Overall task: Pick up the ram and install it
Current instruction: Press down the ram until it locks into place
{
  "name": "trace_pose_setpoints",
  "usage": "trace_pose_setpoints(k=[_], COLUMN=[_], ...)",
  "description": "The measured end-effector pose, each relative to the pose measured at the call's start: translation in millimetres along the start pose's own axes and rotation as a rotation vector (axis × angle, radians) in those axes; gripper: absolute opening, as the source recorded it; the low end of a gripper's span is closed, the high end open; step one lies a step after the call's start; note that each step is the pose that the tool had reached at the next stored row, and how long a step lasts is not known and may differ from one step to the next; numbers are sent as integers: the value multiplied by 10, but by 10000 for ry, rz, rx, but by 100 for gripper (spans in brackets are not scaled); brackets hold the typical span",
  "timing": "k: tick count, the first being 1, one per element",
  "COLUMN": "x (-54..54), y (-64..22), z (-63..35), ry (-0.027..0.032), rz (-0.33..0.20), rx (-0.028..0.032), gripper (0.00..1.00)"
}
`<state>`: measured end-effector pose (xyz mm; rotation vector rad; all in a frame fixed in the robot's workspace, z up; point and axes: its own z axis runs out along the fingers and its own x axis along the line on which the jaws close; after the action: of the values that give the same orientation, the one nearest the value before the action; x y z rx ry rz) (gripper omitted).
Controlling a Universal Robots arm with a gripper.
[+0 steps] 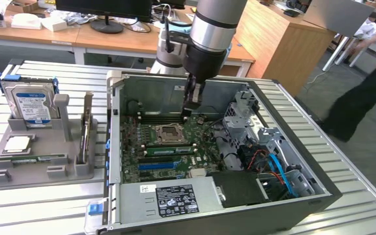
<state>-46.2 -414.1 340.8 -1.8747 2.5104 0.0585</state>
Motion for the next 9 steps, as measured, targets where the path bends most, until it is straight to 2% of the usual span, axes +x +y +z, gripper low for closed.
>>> trace_pose_setpoints(k=[9], x=[0], y=[0], z=[4], ry=[-40], rz=[1567], rx=[45], gripper=[10])
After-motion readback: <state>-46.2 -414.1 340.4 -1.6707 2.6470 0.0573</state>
